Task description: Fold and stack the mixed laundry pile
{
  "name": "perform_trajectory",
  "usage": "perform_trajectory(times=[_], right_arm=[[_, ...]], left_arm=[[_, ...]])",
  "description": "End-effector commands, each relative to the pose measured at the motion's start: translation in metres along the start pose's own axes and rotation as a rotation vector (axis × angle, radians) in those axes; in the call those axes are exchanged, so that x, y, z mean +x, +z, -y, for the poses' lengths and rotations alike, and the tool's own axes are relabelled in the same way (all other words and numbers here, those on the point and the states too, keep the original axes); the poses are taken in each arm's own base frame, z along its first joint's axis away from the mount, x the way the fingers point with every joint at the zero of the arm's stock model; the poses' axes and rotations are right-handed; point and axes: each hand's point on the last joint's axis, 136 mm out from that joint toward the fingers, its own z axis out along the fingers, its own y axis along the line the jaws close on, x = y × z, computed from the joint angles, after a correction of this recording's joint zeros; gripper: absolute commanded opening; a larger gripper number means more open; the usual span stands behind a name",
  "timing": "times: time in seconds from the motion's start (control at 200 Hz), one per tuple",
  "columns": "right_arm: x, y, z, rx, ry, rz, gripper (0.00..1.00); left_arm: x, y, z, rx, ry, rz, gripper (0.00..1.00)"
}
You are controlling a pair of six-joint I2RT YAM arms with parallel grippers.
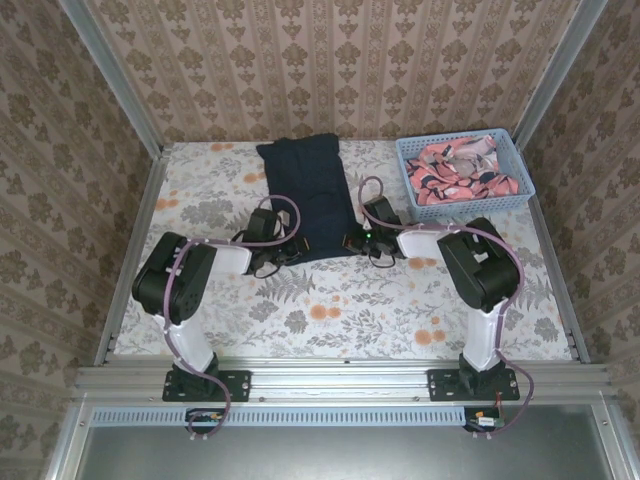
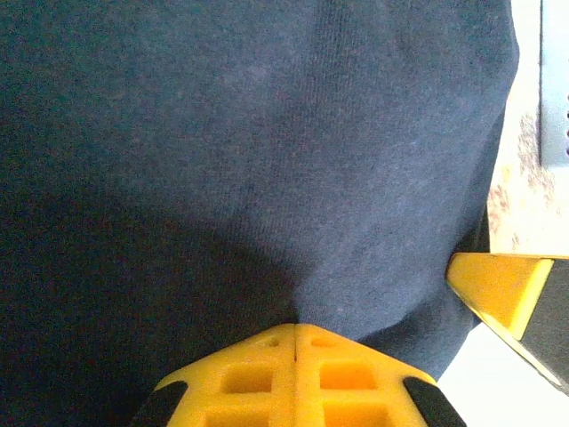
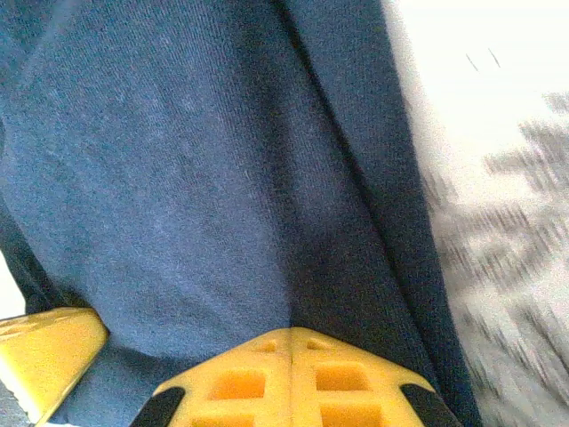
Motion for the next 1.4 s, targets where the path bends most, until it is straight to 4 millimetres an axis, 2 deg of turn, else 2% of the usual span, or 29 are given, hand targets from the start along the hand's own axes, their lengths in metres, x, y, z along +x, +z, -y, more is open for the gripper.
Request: perform_trajectory(times=[0.0,0.115,0.165,0.215,0.25,0.29,0.32,0.34,0.355,0.385,0.42,0.455,0.515,0.535,0.645,0.695,0.755,0.86,0.91,0.955,1.035,1.115,1.255,1.275,1.395], right_arm=[[0.052,-0.018,0.046,0.165,0.053,-0.094,0.01],[0.072,-0.039,0.051,0.190,0.041,-0.112,0.03],[0.075,-0.047,0.050,0.193,0.035,-0.108,0.06],[0.075,-0.058,0.048,0.195,0.029,-0.091,0.06],[0.073,-0.066,0.047,0.198,0.025,-0.078,0.07],[0.070,-0.075,0.042,0.187,0.012,-0.062,0.11],[0.068,-0.082,0.038,0.180,0.003,-0.050,0.21],[0.066,-0.087,0.036,0.177,0.002,-0.045,0.33],[0.065,-0.090,0.033,0.173,0.001,-0.039,0.40],[0.063,-0.096,0.031,0.170,0.001,-0.035,0.47],[0.062,-0.103,0.027,0.161,0.001,-0.031,0.54],[0.061,-0.109,0.027,0.159,0.011,-0.028,0.65],[0.061,-0.118,0.030,0.173,0.030,-0.022,0.98],[0.060,-0.124,0.031,0.176,0.035,-0.016,1.00],[0.064,-0.137,0.048,0.240,0.051,-0.007,1.00],[0.068,-0.139,0.052,0.232,0.062,-0.011,1.00],[0.074,-0.138,0.055,0.207,0.088,-0.012,0.86],[0.083,-0.131,0.052,0.131,0.164,-0.023,0.55],[0.087,-0.126,0.050,0.103,0.198,-0.032,0.50],[0.088,-0.121,0.050,0.090,0.218,-0.034,0.46],[0.087,-0.115,0.051,0.097,0.229,-0.028,0.45],[0.083,-0.109,0.047,0.089,0.236,-0.025,0.44],[0.074,-0.101,0.036,0.069,0.243,-0.021,0.38],[0.077,-0.095,0.040,0.089,0.245,-0.034,0.38],[0.075,-0.084,0.039,0.094,0.248,-0.042,0.37]], left_arm=[[0.075,-0.015,-0.040,-0.157,-0.071,-0.196,0.00],[0.099,-0.036,-0.032,-0.184,-0.039,-0.241,0.00],[0.102,-0.045,-0.026,-0.190,-0.023,-0.237,0.00],[0.100,-0.055,-0.017,-0.189,0.006,-0.222,0.05],[0.094,-0.063,-0.009,-0.193,0.035,-0.195,0.12],[0.084,-0.072,0.000,-0.204,0.073,-0.158,0.32],[0.075,-0.078,0.008,-0.208,0.102,-0.126,0.48],[0.070,-0.081,0.013,-0.208,0.122,-0.106,0.55],[0.065,-0.084,0.018,-0.205,0.138,-0.090,0.59],[0.056,-0.087,0.028,-0.196,0.169,-0.060,0.64],[0.046,-0.088,0.039,-0.181,0.204,-0.033,0.64],[0.039,-0.087,0.051,-0.160,0.237,-0.014,0.63],[0.033,-0.076,0.072,-0.112,0.285,-0.006,0.54],[0.032,-0.071,0.079,-0.092,0.298,-0.009,0.50],[0.040,-0.036,0.112,0.011,0.347,-0.062,0.29],[0.048,-0.016,0.120,0.030,0.368,-0.108,0.20],[0.057,0.006,0.129,0.050,0.394,-0.161,0.12],[0.061,0.039,0.135,0.078,0.382,-0.222,0.06],[0.057,0.049,0.136,0.088,0.368,-0.226,0.01],[0.051,0.055,0.132,0.076,0.363,-0.216,0.00],[0.038,0.062,0.122,0.049,0.357,-0.199,0.00],[0.034,0.070,0.112,0.041,0.335,-0.210,0.00],[0.044,0.081,0.098,0.033,0.307,-0.257,0.00],[0.046,0.082,0.096,0.032,0.301,-0.262,0.00],[0.054,0.086,0.087,0.033,0.273,-0.276,0.00]])
